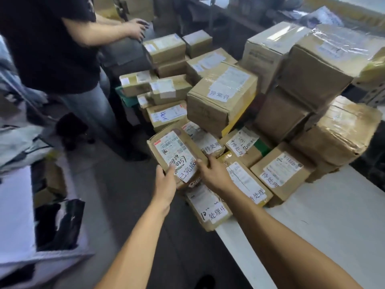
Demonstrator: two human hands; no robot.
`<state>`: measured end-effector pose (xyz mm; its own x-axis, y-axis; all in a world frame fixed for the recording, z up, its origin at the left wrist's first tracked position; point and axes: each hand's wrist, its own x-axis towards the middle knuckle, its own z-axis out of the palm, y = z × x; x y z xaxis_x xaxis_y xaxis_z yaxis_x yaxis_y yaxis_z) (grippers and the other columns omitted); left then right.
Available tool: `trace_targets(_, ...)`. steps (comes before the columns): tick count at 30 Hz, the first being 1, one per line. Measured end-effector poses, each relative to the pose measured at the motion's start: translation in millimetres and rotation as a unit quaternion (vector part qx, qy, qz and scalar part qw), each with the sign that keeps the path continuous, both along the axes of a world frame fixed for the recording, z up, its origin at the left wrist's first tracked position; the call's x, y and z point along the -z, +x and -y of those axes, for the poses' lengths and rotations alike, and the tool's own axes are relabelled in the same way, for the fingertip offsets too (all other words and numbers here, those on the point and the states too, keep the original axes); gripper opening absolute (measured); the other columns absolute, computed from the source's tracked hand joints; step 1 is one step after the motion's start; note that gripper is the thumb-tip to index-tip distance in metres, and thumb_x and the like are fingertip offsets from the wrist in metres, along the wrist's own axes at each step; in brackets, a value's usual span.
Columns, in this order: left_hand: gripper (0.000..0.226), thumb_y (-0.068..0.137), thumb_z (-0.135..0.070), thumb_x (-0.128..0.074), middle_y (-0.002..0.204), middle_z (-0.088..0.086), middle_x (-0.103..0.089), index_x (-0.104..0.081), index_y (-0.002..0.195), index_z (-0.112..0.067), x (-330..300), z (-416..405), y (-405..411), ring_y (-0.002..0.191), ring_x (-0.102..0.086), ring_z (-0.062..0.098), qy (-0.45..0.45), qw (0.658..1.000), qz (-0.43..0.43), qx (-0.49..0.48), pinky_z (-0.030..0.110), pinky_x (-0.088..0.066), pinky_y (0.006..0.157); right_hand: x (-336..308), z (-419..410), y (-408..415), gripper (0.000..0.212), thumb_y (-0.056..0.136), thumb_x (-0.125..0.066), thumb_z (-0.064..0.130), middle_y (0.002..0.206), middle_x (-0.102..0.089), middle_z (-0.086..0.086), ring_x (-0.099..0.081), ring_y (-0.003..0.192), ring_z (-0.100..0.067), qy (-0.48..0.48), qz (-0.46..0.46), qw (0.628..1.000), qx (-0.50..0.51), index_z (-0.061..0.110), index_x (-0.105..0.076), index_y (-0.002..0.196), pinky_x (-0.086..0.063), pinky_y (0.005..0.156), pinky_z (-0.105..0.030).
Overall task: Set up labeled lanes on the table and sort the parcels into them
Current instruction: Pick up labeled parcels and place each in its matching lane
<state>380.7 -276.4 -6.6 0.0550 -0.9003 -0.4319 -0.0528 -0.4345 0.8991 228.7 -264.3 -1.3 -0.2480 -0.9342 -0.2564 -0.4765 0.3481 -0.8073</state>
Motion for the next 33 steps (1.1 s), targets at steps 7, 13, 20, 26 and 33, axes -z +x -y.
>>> trace_targets(7, 0.035, 0.097, -0.029, -0.052, 0.123, -0.014, -0.066, -0.053, 0.131, -0.035, -0.4, -22.6, 8.3, 0.111, -0.063, 0.003, -0.077, 0.995, -0.062, -0.012, 0.04, -0.049, 0.1, -10.1, -30.0, 9.8, 0.033, 0.095, -0.057, 0.046, 0.096, -0.065, 0.016, -0.06, 0.08, 0.014, -0.046, 0.098, 0.994, 0.03, 0.021, -0.062, 0.116, -0.042, 0.059, -0.005)
trace_targets(13, 0.049, 0.088, -0.032, -0.059, 0.14, 0.007, -0.052, -0.055, 0.136, -0.039, -12.0, -63.6, 16.1, 0.123, -0.059, 0.018, -0.088, 0.989, -0.114, 0.04, 0.05, -0.045, 0.106, -20.9, -79.0, 0.4, 0.024, 0.088, -0.068, 0.032, 0.103, -0.07, -0.008, -0.069, 0.096, -0.027, 0.024, 0.315, 0.944, 0.098, 0.017, -0.049, 0.092, -0.058, 0.085, -0.052)
trace_targets(20, 0.052, 0.086, -0.035, -0.063, 0.139, -0.006, -0.052, -0.052, 0.136, -0.048, -25.3, -121.9, -17.0, 0.123, -0.059, 0.014, -0.118, 0.967, -0.109, 0.2, 0.033, -0.055, 0.091, -22.6, -170.9, -44.2, 0.034, 0.092, -0.068, 0.031, 0.114, -0.069, -0.012, -0.07, 0.102, -0.033, 0.028, 0.368, 0.915, 0.164, 0.015, -0.042, 0.107, -0.052, 0.087, -0.057)
trace_targets(26, 0.051, 0.091, -0.033, -0.058, 0.137, 0.0, -0.057, -0.048, 0.139, -0.046, -42.9, -183.9, -102.5, 0.125, -0.057, 0.017, -0.141, 0.918, -0.11, 0.353, 0.047, -0.048, 0.102, -35.3, -276.9, -102.7, 0.055, 0.08, -0.066, 0.039, 0.123, -0.07, 0.003, -0.072, 0.104, -0.024, -0.064, 0.395, 0.879, 0.26, 0.037, -0.045, 0.131, -0.06, 0.079, -0.043)
trace_targets(33, 0.057, 0.088, -0.036, -0.059, 0.14, 0.0, -0.054, -0.044, 0.143, -0.042, -61.2, -305.3, -204.0, 0.124, -0.058, 0.02, -0.12, 0.862, -0.132, 0.474, 0.047, -0.051, 0.099, -59.2, -436.4, -167.4, 0.053, 0.083, -0.063, 0.035, 0.118, -0.072, -0.002, -0.071, 0.104, -0.027, -0.156, 0.345, 0.841, 0.386, 0.03, -0.051, 0.135, -0.06, 0.08, -0.049)
